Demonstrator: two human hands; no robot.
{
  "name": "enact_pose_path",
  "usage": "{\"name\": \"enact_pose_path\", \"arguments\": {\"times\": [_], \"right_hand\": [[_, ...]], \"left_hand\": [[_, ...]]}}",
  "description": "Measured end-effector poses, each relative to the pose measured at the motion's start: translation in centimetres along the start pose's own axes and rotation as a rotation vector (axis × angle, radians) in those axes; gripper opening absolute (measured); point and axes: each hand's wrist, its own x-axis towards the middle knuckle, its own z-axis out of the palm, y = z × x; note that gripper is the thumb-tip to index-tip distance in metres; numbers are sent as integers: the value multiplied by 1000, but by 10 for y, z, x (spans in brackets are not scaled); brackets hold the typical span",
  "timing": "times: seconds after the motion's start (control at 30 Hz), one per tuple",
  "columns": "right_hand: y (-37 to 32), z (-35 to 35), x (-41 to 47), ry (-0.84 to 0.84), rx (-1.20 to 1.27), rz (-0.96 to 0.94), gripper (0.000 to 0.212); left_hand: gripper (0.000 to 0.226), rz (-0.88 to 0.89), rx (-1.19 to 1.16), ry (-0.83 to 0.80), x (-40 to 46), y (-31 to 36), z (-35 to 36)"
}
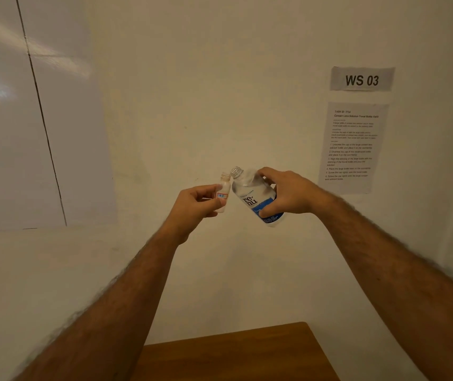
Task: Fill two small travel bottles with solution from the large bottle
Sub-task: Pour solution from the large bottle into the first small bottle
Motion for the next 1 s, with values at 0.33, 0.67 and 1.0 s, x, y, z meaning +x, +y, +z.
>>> {"name": "enact_pose_path", "arguments": {"times": [0.33,0.67,1.0], "right_hand": [[-5,-10,-2,-1,-152,-33,81],[-6,-18,1,-52,-213,-28,86],[-4,-22,4,-58,-292,-41,89]], "left_hand": [[30,-5,-15,1,-2,-4,-1],[34,0,-2,1,-3,-8,1],[35,-18,-2,0,-3,-11,3]]}}
